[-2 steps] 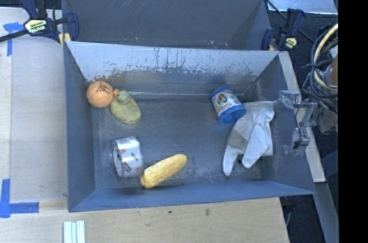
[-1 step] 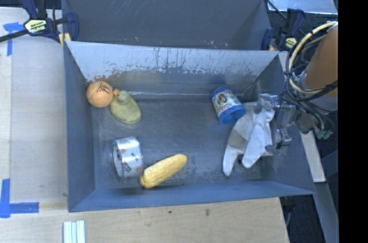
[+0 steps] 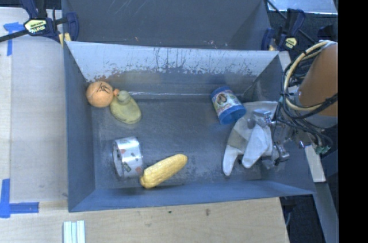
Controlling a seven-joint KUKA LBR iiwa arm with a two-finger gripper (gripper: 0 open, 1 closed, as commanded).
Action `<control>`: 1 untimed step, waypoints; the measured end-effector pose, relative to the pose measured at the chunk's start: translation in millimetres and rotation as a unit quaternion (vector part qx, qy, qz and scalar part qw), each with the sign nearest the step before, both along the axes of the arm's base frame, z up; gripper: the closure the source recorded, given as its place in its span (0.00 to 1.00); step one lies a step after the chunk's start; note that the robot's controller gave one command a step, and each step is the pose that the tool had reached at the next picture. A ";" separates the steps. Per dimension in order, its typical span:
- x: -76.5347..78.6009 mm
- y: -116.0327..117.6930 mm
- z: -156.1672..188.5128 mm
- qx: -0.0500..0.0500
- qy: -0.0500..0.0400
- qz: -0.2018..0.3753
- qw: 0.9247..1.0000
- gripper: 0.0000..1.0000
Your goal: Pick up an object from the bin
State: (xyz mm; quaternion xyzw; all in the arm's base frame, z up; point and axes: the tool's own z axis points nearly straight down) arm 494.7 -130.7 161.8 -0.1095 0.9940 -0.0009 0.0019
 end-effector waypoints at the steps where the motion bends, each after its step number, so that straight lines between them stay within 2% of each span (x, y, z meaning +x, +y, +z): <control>1: 4.6 -6.9 -9.2 -0.001 -0.002 0.047 0.999 0.00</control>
Offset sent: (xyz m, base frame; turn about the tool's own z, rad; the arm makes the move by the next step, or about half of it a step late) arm 0.0290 -0.0010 -0.0918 -0.2868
